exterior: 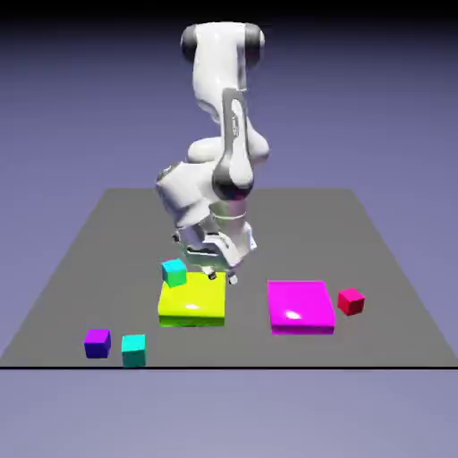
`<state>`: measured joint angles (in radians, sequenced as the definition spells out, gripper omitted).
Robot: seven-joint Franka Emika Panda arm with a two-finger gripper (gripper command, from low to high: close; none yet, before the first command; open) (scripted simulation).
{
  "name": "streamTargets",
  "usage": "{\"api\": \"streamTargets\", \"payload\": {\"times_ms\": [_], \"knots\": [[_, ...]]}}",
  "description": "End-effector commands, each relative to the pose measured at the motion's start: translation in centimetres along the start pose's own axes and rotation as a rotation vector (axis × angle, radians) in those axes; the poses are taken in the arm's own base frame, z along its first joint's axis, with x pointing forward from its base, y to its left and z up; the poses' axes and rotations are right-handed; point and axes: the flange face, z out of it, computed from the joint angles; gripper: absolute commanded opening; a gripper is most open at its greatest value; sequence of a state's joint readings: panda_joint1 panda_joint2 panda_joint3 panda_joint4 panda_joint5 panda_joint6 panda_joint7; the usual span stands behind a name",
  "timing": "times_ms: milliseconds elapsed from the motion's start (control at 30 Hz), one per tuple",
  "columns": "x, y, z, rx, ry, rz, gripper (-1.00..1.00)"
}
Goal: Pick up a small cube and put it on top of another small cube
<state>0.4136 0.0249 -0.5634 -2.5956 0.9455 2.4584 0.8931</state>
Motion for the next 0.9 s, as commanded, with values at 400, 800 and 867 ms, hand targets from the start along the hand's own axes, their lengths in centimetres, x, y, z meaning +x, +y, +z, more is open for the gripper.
{"api": "streamTargets", "payload": {"times_ms": [400, 800, 867], "knots": [[5.5, -1.4, 4.3, 0.052, -0.248, 0.574, 0.00], [8.9, -5.6, 2.7, 0.347, -0.484, 0.830, 0.00], [10.1, -5.9, 2.3, 0.405, -0.524, 0.876, 0.00]]}}
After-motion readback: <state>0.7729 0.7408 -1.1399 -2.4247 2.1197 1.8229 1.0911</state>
